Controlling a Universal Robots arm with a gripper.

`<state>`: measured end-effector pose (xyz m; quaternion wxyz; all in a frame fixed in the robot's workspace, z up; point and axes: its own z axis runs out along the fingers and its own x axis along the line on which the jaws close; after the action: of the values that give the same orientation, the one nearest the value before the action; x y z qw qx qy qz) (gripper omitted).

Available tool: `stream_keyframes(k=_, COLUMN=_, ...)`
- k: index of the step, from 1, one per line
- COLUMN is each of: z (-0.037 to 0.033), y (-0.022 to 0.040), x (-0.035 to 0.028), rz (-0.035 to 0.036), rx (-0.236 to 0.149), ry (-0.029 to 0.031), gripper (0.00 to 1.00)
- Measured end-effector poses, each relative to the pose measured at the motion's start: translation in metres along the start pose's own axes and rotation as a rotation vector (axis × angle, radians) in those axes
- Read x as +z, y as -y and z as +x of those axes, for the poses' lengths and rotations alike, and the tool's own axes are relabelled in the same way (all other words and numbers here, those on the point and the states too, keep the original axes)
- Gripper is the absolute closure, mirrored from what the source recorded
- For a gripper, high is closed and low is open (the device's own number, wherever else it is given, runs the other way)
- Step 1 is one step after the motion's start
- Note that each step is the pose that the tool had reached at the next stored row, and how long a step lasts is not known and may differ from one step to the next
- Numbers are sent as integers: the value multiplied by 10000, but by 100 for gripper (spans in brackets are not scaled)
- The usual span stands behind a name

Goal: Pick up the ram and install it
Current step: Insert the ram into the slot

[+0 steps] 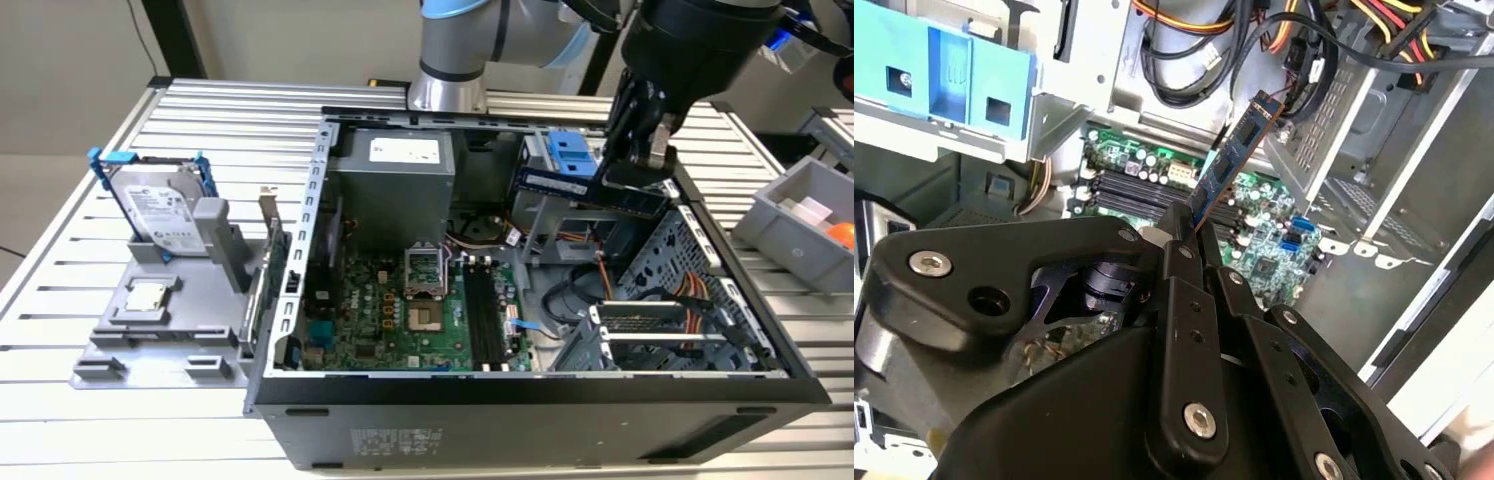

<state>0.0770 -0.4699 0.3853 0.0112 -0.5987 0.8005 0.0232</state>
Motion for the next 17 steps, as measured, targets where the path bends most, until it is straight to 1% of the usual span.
stream_keyframes(k=17, z=0, y=0, x=1, rz=44, rx=971, ry=24, gripper=100)
